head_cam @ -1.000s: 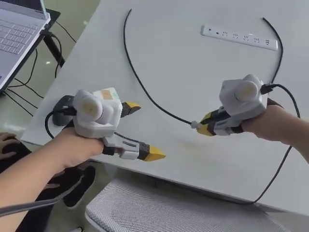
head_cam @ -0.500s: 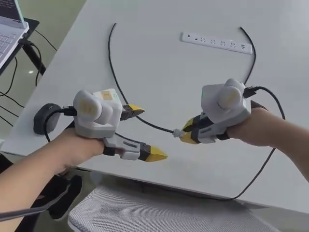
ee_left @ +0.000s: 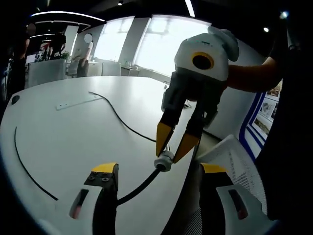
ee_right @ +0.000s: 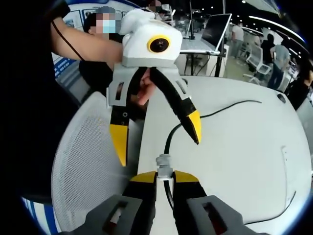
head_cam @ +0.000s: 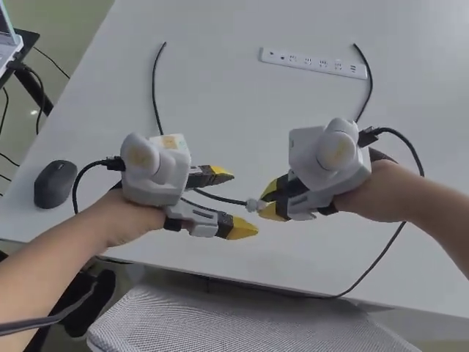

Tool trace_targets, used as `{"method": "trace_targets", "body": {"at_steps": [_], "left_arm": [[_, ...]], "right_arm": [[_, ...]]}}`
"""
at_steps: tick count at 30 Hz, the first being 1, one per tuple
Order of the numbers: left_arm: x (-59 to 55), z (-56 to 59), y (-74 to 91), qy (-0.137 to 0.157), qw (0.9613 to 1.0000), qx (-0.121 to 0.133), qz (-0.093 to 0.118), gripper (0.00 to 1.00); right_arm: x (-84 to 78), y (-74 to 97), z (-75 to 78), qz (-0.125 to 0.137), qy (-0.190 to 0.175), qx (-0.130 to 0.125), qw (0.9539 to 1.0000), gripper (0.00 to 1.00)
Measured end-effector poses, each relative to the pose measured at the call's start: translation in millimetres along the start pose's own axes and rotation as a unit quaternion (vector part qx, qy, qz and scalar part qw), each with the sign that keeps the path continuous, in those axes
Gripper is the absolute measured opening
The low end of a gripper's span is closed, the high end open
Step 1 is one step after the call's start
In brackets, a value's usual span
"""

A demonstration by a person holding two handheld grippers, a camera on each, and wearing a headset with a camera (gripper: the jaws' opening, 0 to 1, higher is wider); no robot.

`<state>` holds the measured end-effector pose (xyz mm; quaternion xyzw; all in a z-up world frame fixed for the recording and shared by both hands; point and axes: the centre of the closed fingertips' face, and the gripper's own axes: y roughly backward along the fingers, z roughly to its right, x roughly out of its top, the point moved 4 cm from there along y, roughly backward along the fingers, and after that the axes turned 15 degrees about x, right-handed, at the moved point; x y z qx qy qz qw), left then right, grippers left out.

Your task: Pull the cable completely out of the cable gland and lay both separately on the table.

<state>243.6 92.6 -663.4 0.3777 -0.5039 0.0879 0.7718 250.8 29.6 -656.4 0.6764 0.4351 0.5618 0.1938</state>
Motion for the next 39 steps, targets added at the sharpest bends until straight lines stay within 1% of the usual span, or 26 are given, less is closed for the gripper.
{"method": "trace_targets", "body": {"at_steps": [3, 5, 7, 8, 12, 15, 18, 20, 22, 24, 27, 29, 32, 39], "left_arm": [[-0.3, 3.9, -1.9, -0.003, 0.9999, -0.013, -0.002, 0.59], [1.0, 6.9, -2.4, -0.001, 0.9998, -0.021, 0.004, 0.53], [2.7, 10.6, -2.8, 0.008, 0.9994, -0.031, 0.010, 0.48], [2.9, 12.2, -2.9, 0.008, 0.9992, -0.036, 0.012, 0.45], [1.3, 15.6, -4.0, 0.002, 0.9990, -0.042, 0.013, 0.38], [0.7, 16.6, -4.4, 0.006, 0.9988, -0.046, 0.013, 0.35], [1.9, 17.4, -4.2, 0.002, 0.9986, -0.049, 0.020, 0.29], [2.6, 17.8, -4.1, 0.010, 0.9983, -0.054, 0.021, 0.25], [3.6, 18.3, -3.8, 0.004, 0.9981, -0.055, 0.027, 0.20], [3.3, 18.1, -4.0, 0.004, 0.9981, -0.056, 0.023, 0.19], [2.8, 17.1, -3.9, -0.003, 0.9981, -0.057, 0.024, 0.16], [2.9, 16.5, -3.6, -0.001, 0.9980, -0.059, 0.023, 0.16], [3.2, 16.0, -3.5, -0.012, 0.9978, -0.059, 0.026, 0.16], [2.9, 17.7, -3.9, -0.026, 0.9972, -0.065, 0.024, 0.16]], "right_arm": [[0.9, 2.4, -0.9, 0.000, 0.004, -0.001, 1.0000, 0.06], [0.5, 3.1, -1.0, 0.001, 0.005, -0.001, 1.0000, 0.06], [0.0, 3.7, -1.9, 0.001, 0.006, 0.001, 1.0000, 0.06], [-0.3, 4.0, -2.5, 0.001, 0.007, 0.001, 1.0000, 0.06], [-0.8, 4.7, -6.2, 0.001, 0.014, 0.005, 0.9999, 0.06], [-1.7, 4.3, -7.9, 0.000, 0.022, 0.009, 0.9997, 0.06], [-3.2, 4.2, -9.3, -0.004, 0.032, 0.010, 0.9994, 0.06], [-3.2, 4.3, -9.2, -0.003, 0.035, 0.011, 0.9993, 0.06], [-3.2, 4.3, -9.1, -0.003, 0.039, 0.012, 0.9992, 0.06], [-3.3, 3.8, -9.5, -0.004, 0.042, 0.013, 0.9990, 0.06], [-3.5, 3.1, -10.2, -0.003, 0.049, 0.015, 0.9987, 0.06], [-2.7, 3.1, -10.2, -0.002, 0.053, 0.014, 0.9985, 0.06], [-2.3, 3.5, -9.7, -0.002, 0.061, 0.012, 0.9981, 0.06], [-3.4, 3.8, -10.7, -0.001, 0.069, 0.014, 0.9975, 0.06]]}}
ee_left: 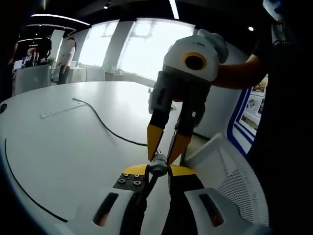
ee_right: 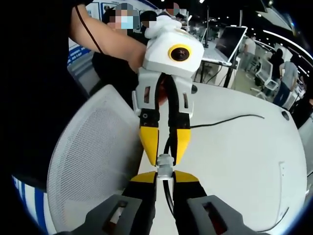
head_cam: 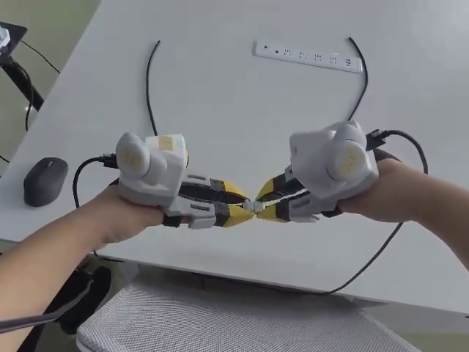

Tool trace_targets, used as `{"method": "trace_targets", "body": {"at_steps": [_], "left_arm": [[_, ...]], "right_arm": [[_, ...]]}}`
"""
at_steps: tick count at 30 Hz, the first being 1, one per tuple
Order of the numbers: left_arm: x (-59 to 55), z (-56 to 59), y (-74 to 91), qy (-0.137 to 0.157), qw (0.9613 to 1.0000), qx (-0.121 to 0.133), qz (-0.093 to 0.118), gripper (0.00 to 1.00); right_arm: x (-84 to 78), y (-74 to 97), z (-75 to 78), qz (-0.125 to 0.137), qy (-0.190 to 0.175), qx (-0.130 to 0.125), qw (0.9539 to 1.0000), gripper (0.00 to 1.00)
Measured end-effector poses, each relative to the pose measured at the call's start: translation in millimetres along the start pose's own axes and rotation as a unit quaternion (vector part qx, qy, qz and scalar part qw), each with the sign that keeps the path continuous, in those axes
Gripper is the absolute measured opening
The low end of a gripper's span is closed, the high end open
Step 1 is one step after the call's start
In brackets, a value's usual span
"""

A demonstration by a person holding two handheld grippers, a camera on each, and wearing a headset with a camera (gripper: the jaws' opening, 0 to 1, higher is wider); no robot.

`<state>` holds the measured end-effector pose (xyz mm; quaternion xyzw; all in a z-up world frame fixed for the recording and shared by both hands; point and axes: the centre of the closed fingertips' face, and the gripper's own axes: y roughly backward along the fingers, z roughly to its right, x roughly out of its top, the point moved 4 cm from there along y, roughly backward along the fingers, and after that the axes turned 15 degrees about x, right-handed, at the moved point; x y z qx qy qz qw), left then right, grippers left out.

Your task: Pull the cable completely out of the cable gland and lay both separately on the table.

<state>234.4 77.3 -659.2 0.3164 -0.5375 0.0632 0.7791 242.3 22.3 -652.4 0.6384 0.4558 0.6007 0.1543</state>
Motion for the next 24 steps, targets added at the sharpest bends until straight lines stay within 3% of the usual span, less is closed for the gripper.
{"method": "trace_targets", "body": {"at_steps": [6, 12, 16, 22, 24], "left_arm": [[-0.6, 2.0, -0.6, -0.020, 0.9998, -0.002, 0.001, 0.16], [1.0, 3.3, 0.8, -0.015, 0.9999, 0.004, 0.001, 0.15], [3.4, 3.8, 2.5, -0.017, 0.9998, 0.012, 0.004, 0.15], [4.8, 6.6, 3.2, -0.025, 0.9996, 0.012, 0.004, 0.15], [5.0, 6.7, 3.5, -0.031, 0.9994, 0.012, 0.005, 0.15]], "right_arm": [[-1.0, -0.2, -1.0, 0.003, -0.001, 0.000, 1.0000, 0.06], [-0.7, 1.6, -3.1, 0.012, 0.004, -0.006, 0.9999, 0.07], [0.4, 3.4, -3.3, 0.040, -0.005, -0.017, 0.9990, 0.07], [0.0, 5.1, -7.0, 0.054, -0.010, -0.022, 0.9982, 0.08], [2.3, 8.4, -7.6, 0.077, -0.031, -0.020, 0.9964, 0.09]]}}
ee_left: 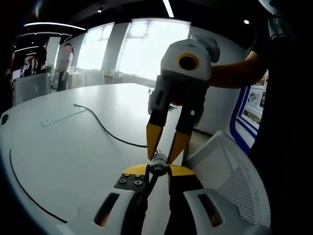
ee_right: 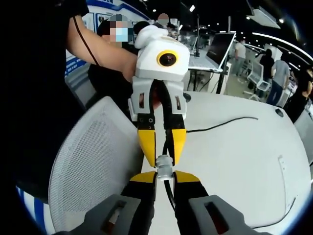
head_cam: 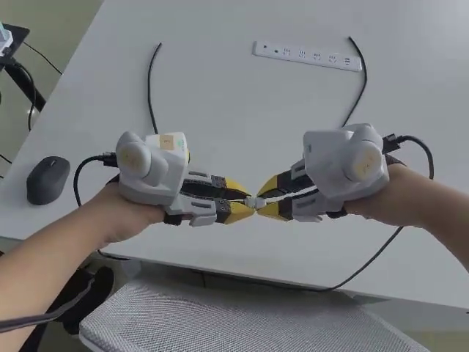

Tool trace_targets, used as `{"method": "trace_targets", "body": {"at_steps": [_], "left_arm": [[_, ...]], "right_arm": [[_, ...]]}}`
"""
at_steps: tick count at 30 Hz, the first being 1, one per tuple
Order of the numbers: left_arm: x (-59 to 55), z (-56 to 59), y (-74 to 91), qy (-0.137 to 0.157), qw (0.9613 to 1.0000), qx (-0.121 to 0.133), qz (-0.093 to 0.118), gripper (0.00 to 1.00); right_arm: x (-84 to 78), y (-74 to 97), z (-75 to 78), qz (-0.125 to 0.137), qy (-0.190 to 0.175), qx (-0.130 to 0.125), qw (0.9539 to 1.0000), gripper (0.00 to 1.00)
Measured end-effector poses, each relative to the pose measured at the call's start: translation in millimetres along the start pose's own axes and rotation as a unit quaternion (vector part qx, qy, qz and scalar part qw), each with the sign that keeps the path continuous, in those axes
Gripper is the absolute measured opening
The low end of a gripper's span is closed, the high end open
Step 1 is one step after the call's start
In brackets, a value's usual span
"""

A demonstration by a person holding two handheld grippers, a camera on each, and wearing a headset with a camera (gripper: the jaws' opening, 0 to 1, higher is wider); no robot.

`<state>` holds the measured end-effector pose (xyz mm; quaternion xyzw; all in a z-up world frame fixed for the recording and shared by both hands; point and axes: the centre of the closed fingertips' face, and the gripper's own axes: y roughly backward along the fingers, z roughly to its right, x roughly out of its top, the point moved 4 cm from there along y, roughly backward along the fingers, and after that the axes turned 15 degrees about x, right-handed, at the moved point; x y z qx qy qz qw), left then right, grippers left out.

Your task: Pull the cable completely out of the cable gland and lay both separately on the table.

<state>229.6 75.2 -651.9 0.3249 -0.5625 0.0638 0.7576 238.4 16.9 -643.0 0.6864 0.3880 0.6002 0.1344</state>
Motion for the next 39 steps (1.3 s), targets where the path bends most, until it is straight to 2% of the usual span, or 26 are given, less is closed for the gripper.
{"method": "trace_targets", "body": {"at_steps": [3, 5, 6, 7, 8, 10, 11, 12, 14, 16, 18, 19, 22, 23, 25, 27, 28, 31, 32, 33, 35, 37, 38, 39], "left_arm": [[0.3, 0.0, 1.5, 0.003, 1.0000, -0.002, -0.002, 0.15], [4.6, 0.9, 4.7, 0.006, 0.9999, -0.006, 0.010, 0.15], [5.9, 1.7, 5.8, 0.009, 0.9998, -0.011, 0.012, 0.15], [5.7, 1.6, 5.8, 0.006, 0.9998, -0.011, 0.012, 0.15], [4.9, 1.5, 5.8, -0.004, 0.9998, -0.014, 0.011, 0.15], [3.9, 2.0, 5.7, -0.014, 0.9997, -0.017, 0.009, 0.15], [4.1, 2.6, 5.9, -0.016, 0.9997, -0.018, 0.008, 0.15], [4.6, 3.2, 6.2, -0.021, 0.9996, -0.019, 0.009, 0.15], [6.0, 4.9, 6.7, -0.026, 0.9994, -0.021, 0.009, 0.15], [7.7, 5.9, 6.9, -0.032, 0.9991, -0.024, 0.011, 0.15], [9.6, 7.2, 7.1, -0.035, 0.9989, -0.026, 0.012, 0.15], [9.9, 7.2, 6.9, -0.035, 0.9989, -0.028, 0.012, 0.15], [12.1, 6.3, 5.9, -0.037, 0.9988, -0.030, 0.013, 0.15], [12.9, 6.1, 5.5, -0.038, 0.9987, -0.031, 0.014, 0.15], [13.7, 6.2, 4.7, -0.040, 0.9986, -0.033, 0.014, 0.15], [14.0, 6.4, 3.5, -0.042, 0.9984, -0.036, 0.013, 0.15], [14.5, 6.8, 3.0, -0.047, 0.9981, -0.038, 0.014, 0.15], [15.3, 6.8, 1.4, -0.046, 0.9980, -0.041, 0.011, 0.15], [15.9, 7.2, 0.9, -0.049, 0.9978, -0.043, 0.010, 0.15], [16.0, 7.6, 0.4, -0.050, 0.9977, -0.044, 0.008, 0.15], [15.9, 7.5, -0.1, -0.054, 0.9975, -0.046, 0.007, 0.15], [15.7, 7.3, 0.0, -0.054, 0.9974, -0.048, 0.006, 0.15], [15.7, 7.3, 0.0, -0.052, 0.9974, -0.049, 0.006, 0.15], [15.6, 6.9, -0.1, -0.051, 0.9975, -0.048, 0.006, 0.15]], "right_arm": [[2.4, 5.4, -1.1, 0.047, -0.052, 0.010, 0.9975, 0.11], [1.4, 10.1, 1.1, 0.083, -0.094, 0.017, 0.9920, 0.13], [0.4, 11.9, 0.3, 0.106, -0.126, 0.035, 0.9857, 0.14], [-0.2, 13.7, 0.6, 0.120, -0.142, 0.044, 0.9816, 0.14], [1.2, 16.3, 1.9, 0.152, -0.164, 0.062, 0.9727, 0.14], [2.0, 19.0, 0.6, 0.191, -0.221, 0.101, 0.9509, 0.15], [1.0, 20.2, 2.7, 0.203, -0.234, 0.108, 0.9445, 0.15], [0.6, 21.9, 7.4, 0.218, -0.235, 0.110, 0.9408, 0.14], [-0.8, 22.2, 7.2, 0.231, -0.258, 0.133, 0.9288, 0.15], [-4.4, 20.2, 7.7, 0.229, -0.273, 0.148, 0.9226, 0.15], [-6.6, 18.3, 9.9, 0.231, -0.278, 0.155, 0.9193, 0.14], [-7.8, 17.6, 9.3, 0.232, -0.291, 0.164, 0.9134, 0.14], [-5.7, 17.0, 8.0, 0.250, -0.304, 0.186, 0.9003, 0.13], [-5.6, 16.4, 5.2, 0.251, -0.313, 0.201, 0.8937, 0.13], [-6.8, 15.3, 6.9, 0.250, -0.310, 0.197, 0.8961, 0.13], [-7.2, 13.9, 4.7, 0.245, -0.314, 0.209, 0.8930, 0.13], [-7.9, 12.5, 4.8, 0.242, -0.315, 0.212, 0.8931, 0.13], [-9.0, 10.2, 3.6, 0.231, -0.306, 0.214, 0.8984, 0.12], [-9.0, 10.1, 4.5, 0.233, -0.306, 0.216, 0.8976, 0.10], [-8.4, 9.9, 4.1, 0.233, -0.309, 0.222, 0.8948, 0.09], [-8.9, 10.1, 4.9, 0.233, -0.307, 0.222, 0.8956, 0.09], [-9.2, 10.4, 5.1, 0.233, -0.308, 0.225, 0.8945, 0.09], [-8.8, 10.9, 4.7, 0.231, -0.299, 0.224, 0.8985, 0.08], [-8.7, 11.3, 5.5, 0.227, -0.283, 0.218, 0.9058, 0.08]]}}
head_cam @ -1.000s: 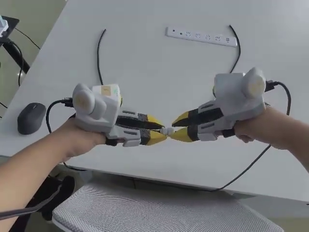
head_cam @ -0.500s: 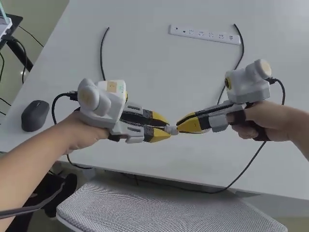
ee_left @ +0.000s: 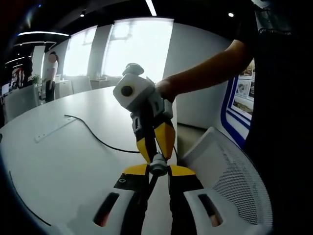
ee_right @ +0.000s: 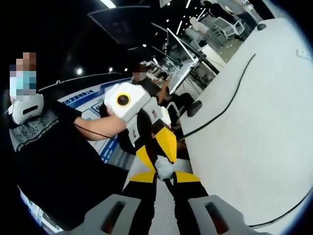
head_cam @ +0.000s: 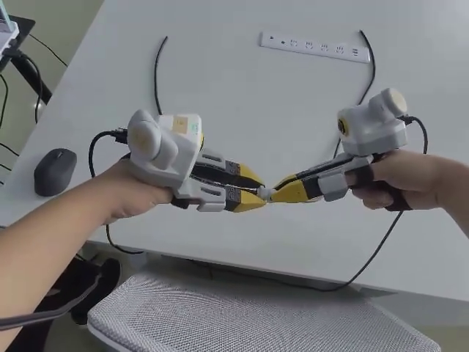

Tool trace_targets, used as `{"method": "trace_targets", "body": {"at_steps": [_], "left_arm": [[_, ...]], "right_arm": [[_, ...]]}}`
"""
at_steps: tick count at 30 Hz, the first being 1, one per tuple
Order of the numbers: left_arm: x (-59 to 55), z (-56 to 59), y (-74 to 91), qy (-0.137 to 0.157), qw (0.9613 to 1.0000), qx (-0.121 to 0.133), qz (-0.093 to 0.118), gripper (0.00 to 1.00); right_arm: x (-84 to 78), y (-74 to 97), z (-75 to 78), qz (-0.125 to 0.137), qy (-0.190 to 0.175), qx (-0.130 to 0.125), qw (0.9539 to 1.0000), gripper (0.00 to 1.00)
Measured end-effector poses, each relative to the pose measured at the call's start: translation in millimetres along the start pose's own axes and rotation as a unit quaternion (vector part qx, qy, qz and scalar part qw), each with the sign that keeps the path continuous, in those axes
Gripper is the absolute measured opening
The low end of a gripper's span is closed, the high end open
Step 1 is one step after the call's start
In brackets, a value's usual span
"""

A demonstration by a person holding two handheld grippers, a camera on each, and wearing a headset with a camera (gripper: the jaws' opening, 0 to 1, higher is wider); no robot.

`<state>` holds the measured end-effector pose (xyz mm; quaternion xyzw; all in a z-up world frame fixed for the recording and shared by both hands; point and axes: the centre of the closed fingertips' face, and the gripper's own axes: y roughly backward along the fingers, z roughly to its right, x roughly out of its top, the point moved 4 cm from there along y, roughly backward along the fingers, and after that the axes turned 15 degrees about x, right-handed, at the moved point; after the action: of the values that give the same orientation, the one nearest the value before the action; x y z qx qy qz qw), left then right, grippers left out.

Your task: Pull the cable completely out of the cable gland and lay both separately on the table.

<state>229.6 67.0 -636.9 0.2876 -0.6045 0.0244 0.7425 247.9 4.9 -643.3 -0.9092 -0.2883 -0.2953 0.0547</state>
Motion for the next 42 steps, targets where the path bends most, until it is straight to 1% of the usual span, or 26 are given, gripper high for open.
{"method": "trace_targets", "body": {"at_steps": [4, 7, 8, 10, 11, 13, 14, 15, 16, 17, 18, 20, 21, 23, 24, 26, 30, 33, 34, 36, 37, 38, 39, 40, 41, 42], "left_arm": [[-1.0, -3.3, -0.1, 0.009, 0.9999, 0.007, -0.002, 0.15], [-2.1, -3.7, 0.6, 0.024, 0.9997, 0.009, -0.004, 0.15], [-2.2, -3.8, 1.5, 0.039, 0.9991, 0.012, -0.005, 0.15], [-2.3, -4.7, 3.3, 0.050, 0.9986, 0.014, 0.001, 0.15], [-3.2, -4.7, 4.0, 0.054, 0.9984, 0.016, 0.003, 0.15], [-4.7, -4.9, 3.9, 0.062, 0.9979, 0.016, 0.003, 0.15], [-5.4, -5.7, 3.5, 0.065, 0.9978, 0.017, 0.003, 0.15], [-5.9, -6.5, 3.5, 0.069, 0.9975, 0.018, 0.004, 0.15], [-6.1, -6.7, 3.4, 0.071, 0.9973, 0.017, 0.004, 0.15], [-6.4, -6.7, 2.9, 0.075, 0.9970, 0.016, 0.002, 0.15], [-6.7, -7.0, 2.0, 0.077, 0.9969, 0.017, 0.000, 0.15], [-7.1, -7.9, -0.3, 0.081, 0.9966, 0.016, -0.005, 0.15], [-7.2, -8.8, -1.0, 0.081, 0.9965, 0.016, -0.007, 0.15], [-7.3, -9.0, -1.7, 0.081, 0.9965, 0.015, -0.008, 0.15], [-6.9, -8.8, -1.6, 0.080, 0.9967, 0.016, -0.006, 0.15], [-5.7, -9.5, -1.7, 0.079, 0.9967, 0.017, -0.004, 0.15], [-3.5, -10.3, -3.0, 0.078, 0.9968, 0.017, 0.001, 0.15], [-2.0, -9.1, -3.6, 0.073, 0.9972, 0.016, 0.003, 0.15], [-1.5, -8.7, -3.4, 0.071, 0.9973, 0.016, 0.003, 0.15], [-0.5, -8.0, -3.0, 0.068, 0.9976, 0.016, 0.005, 0.15], [0.3, -7.6, -2.5, 0.063, 0.9978, 0.016, 0.007, 0.15], [0.7, -7.2, -1.7, 0.061, 0.9980, 0.015, 0.008, 0.15], [0.8, -7.2, -1.3, 0.058, 0.9981, 0.016, 0.008, 0.15], [0.7, -7.1, -0.4, 0.054, 0.9984, 0.016, 0.009, 0.15], [0.8, -7.0, 0.1, 0.051, 0.9985, 0.016, 0.010, 0.15], [1.3, -6.3, 1.1, 0.045, 0.9988, 0.017, 0.013, 0.15]], "right_arm": [[3.6, -0.3, -0.6, -0.028, 0.058, -0.034, 0.9974, 0.07], [3.9, -3.1, -4.4, -0.059, 0.112, -0.071, 0.9894, 0.07], [4.7, -4.6, -6.8, -0.070, 0.152, -0.092, 0.9816, 0.07], [4.4, -7.1, -10.2, -0.083, 0.192, -0.119, 0.9704, 0.07], [3.6, -8.7, -11.8, -0.099, 0.225, -0.141, 0.9591, 0.07], [1.3, -11.7, -13.7, -0.128, 0.276, -0.166, 0.9380, 0.07], [0.8, -12.7, -14.3, -0.137, 0.291, -0.178, 0.9300, 0.07], [0.5, -13.8, -14.4, -0.153, 0.318, -0.194, 0.9152, 0.07], [-0.2, -14.5, -14.7, -0.159, 0.328, -0.198, 0.9099, 0.07], [-2.0, -13.2, -12.1, -0.178, 0.351, -0.211, 0.8950, 0.07], [-2.6, -13.3, -12.0, -0.188, 0.364, -0.221, 0.8851, 0.07], [-4.9, -14.6, -11.5, -0.201, 0.377, -0.244, 0.8705, 0.07], [-5.4, -12.8, -8.4, -0.205, 0.389, -0.258, 0.8601, 0.07], [-6.7, -12.7, -8.2, -0.207, 0.400, -0.270, 0.8512, 0.07], [-6.7, -12.3, -8.4, -0.205, 0.401, -0.273, 0.8502, 0.07], [-5.1, -10.7, -9.1, -0.198, 0.400, -0.277, 0.8508, 0.08], [-2.8, -6.4, -8.3, -0.182, 0.392, -0.276, 0.8583, 0.08], [-2.1, -3.7, -8.5, -0.161, 0.364, -0.269, 0.8774, 0.09], [-1.6, -3.0, -9.3, -0.149, 0.352, -0.263, 0.8859, 0.11], [1.2, 0.2, -13.0, -0.113, 0.307, -0.250, 0.9112, 0.18], [2.1, 4.1, -14.0, -0.092, 0.264, -0.241, 0.9292, 0.19], [2.8, 6.3, -14.8, -0.079, 0.247, -0.229, 0.9384, 0.19], [4.9, 7.6, -16.1, -0.064, 0.236, -0.209, 0.9471, 0.18], [4.7, 8.7, -17.7, -0.039, 0.192, -0.176, 0.9646, 0.18], [4.8, 10.8, -16.6, -0.019, 0.149, -0.158, 0.9758, 0.18], [6.2, 12.1, -15.3, 0.013, 0.094, -0.125, 0.9877, 0.19]]}}
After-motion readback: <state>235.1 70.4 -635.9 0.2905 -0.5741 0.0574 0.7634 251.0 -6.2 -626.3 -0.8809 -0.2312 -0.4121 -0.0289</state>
